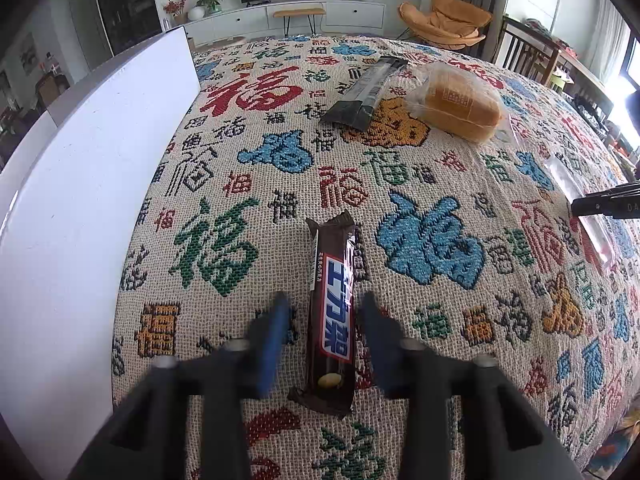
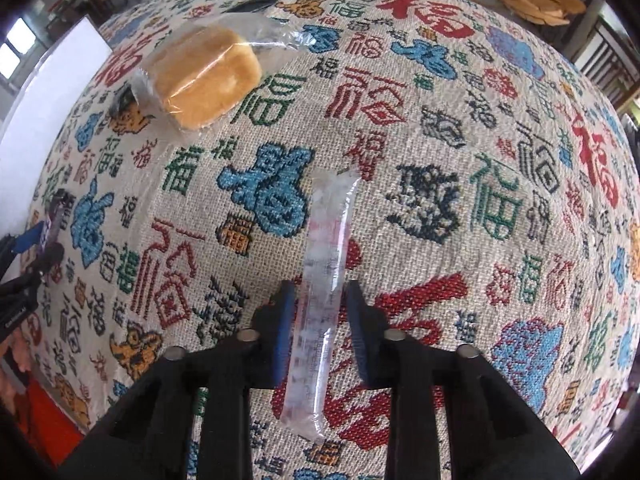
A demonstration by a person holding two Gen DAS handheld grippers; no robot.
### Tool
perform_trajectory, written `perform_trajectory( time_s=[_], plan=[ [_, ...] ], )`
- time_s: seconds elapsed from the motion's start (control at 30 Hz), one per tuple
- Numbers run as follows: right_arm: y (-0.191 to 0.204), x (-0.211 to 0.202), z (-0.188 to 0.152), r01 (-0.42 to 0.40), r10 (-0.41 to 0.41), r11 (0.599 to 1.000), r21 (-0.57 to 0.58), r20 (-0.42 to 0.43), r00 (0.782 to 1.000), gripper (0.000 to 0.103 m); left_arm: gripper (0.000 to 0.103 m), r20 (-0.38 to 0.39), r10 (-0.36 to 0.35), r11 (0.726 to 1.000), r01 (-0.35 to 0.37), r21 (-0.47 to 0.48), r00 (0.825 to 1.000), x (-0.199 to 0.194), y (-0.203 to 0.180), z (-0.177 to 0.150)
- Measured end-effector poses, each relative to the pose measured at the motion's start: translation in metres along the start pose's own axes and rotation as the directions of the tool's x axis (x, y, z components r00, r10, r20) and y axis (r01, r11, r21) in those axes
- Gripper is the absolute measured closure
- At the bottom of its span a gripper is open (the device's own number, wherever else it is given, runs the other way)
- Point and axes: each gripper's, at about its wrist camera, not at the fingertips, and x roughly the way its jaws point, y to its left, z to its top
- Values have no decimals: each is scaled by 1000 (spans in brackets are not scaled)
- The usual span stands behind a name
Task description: Organize snacks
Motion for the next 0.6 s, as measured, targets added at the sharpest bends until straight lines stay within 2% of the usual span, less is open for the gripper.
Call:
perform_trajectory(
  time_s=[0.13,0.33,0.4,0.47,0.53,0.6],
  plan=[
    [-5,-21,-15,-76,73,996,48,61,996,85,86,65,-71,995,75,-68,995,-25,12,-8],
    [14,-52,-26,-247,239,967,61,107,965,85,86,200,-171,959,209,-189,965,-86,37,-22],
    [35,-65,-18,-302,296,953,33,126,947,85,86,250,-193,942,251,-224,949,-111,51,-22],
    [65,-79,-4,-364,361,931,-9,144,921,85,86,299,-184,930,265,-256,936,-139,71,-24],
    [102,-94,12,-415,420,908,-66,159,894,85,86,336,-155,924,257,-285,929,-165,96,-25],
    [147,-111,28,-466,483,875,-131,167,859,84,86,353,-96,923,216,-318,931,-186,124,-26]
  ],
)
